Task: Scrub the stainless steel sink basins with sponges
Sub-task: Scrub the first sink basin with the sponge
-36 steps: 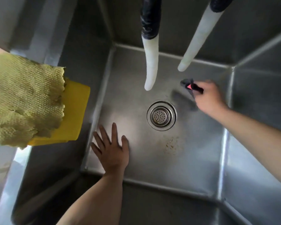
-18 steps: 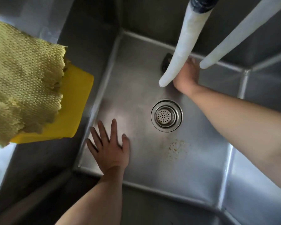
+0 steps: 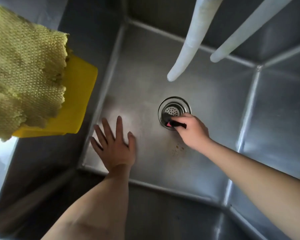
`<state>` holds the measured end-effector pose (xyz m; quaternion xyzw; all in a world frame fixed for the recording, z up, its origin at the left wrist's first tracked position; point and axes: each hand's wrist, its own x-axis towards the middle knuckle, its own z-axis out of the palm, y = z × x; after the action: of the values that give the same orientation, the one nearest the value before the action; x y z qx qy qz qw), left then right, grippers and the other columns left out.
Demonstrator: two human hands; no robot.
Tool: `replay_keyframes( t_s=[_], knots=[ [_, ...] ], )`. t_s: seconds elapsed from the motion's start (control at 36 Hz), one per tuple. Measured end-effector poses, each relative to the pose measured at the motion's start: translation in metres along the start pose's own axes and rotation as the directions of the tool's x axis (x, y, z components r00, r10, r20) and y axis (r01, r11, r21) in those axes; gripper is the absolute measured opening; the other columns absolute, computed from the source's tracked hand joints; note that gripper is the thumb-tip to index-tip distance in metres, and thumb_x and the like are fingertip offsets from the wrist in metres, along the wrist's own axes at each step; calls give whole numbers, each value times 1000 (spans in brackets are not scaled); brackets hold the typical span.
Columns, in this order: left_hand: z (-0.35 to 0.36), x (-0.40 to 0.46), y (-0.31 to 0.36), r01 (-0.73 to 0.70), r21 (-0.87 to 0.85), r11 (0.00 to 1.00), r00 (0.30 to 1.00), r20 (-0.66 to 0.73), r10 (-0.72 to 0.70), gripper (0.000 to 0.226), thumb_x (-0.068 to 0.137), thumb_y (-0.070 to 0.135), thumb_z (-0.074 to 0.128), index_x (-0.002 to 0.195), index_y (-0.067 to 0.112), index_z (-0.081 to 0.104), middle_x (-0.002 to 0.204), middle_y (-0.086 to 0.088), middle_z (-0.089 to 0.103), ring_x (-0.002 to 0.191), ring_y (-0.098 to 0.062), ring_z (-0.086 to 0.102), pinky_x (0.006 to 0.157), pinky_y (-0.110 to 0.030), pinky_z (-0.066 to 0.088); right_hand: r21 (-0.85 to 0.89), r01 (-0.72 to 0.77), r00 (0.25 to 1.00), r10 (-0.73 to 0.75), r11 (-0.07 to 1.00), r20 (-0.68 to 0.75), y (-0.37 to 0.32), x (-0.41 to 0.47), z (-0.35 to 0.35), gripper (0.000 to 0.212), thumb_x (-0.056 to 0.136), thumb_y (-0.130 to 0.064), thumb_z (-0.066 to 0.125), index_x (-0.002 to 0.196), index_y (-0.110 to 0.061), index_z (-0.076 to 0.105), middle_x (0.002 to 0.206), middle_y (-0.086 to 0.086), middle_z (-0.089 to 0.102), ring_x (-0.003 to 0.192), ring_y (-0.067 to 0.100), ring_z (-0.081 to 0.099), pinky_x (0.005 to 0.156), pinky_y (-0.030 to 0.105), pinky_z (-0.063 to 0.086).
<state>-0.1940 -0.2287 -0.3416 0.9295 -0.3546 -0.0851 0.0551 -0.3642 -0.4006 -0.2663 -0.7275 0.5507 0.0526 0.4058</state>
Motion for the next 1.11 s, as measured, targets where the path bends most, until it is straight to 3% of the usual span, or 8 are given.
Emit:
replay_keyframes(
  t_s=[0.08, 0.17, 0.36, 0.44, 0.61, 0.72, 0.92, 1.11],
  knots=[
    [-1, -1, 2, -1, 5, 1000, 1000, -16, 1, 70, 93, 51, 43, 157, 42, 17, 167, -6, 14, 154, -33, 9, 120, -57, 10, 405, -69, 998, 68, 912, 19, -11, -4, -6, 30, 88, 0, 67, 103, -24, 75, 60, -24, 65, 54, -4, 56, 60, 16, 46],
    [0, -2, 1, 0, 9, 1000, 1000, -8, 0, 70, 93, 53, 42, 157, 43, 15, 167, -6, 14, 154, -33, 8, 120, -58, 10, 502, -40, 989, 105, 864, -103, -23, 9, -26, 37, 86, 4, 66, 104, -28, 72, 79, -18, 69, 64, -11, 58, 64, 6, 46],
    [-2, -2, 1, 11, 5, 1000, 1000, 4, -11, 70, 92, 53, 43, 157, 44, 15, 167, -5, 13, 154, -33, 8, 121, -57, 9, -82, -39, 894, -2, 996, -448, -40, 108, -69, 35, 87, -10, 48, 104, -26, 73, 114, 10, 63, 112, 28, 56, 96, 34, 45],
    [-3, -1, 2, 11, -2, 1000, 1000, 20, -11, 70, 93, 53, 42, 157, 43, 15, 167, -5, 12, 154, -33, 8, 121, -58, 9, -128, 17, 935, -61, 992, -350, -54, 135, -64, 29, 89, -15, 53, 84, -43, 60, 116, 3, 59, 113, 20, 52, 102, 37, 42],
    [-5, -1, 4, 8, -14, 1000, 1000, -15, -8, 66, 93, 52, 44, 155, 42, 25, 166, -6, 18, 153, -33, 12, 121, -56, 11, -257, 224, 958, -261, 940, -116, -74, 117, -3, 47, 83, -13, 52, 124, -29, 68, 126, 9, 56, 125, 36, 43, 108, 44, 30],
    [-6, 0, 2, 0, -26, 1000, 1000, -22, 0, 66, 92, 52, 45, 155, 41, 26, 166, -6, 19, 153, -34, 13, 121, -56, 12, -279, 529, 849, -492, 801, 193, -59, 64, 23, 49, 76, 1, 63, 114, -27, 75, 109, 6, 62, 108, 36, 47, 91, 36, 24],
    [-4, 1, -4, 10, -2, 1000, 1000, -5, -10, 67, 93, 54, 41, 156, 43, 22, 166, -5, 17, 154, -33, 11, 121, -56, 11, -303, 607, 777, -469, 735, 420, -18, 5, 5, 54, 67, 10, 63, 104, -25, 80, 99, 5, 65, 100, 35, 53, 89, 48, 40],
    [-1, 1, -3, 27, 6, 1000, 999, 24, -27, 69, 93, 55, 38, 156, 45, 13, 167, -4, 12, 154, -33, 8, 121, -58, 8, -429, 342, 930, -367, 836, 27, 20, 14, -73, 48, 72, 0, 50, 105, -19, 79, 98, 10, 65, 98, 38, 54, 84, 38, 32]
  ],
)
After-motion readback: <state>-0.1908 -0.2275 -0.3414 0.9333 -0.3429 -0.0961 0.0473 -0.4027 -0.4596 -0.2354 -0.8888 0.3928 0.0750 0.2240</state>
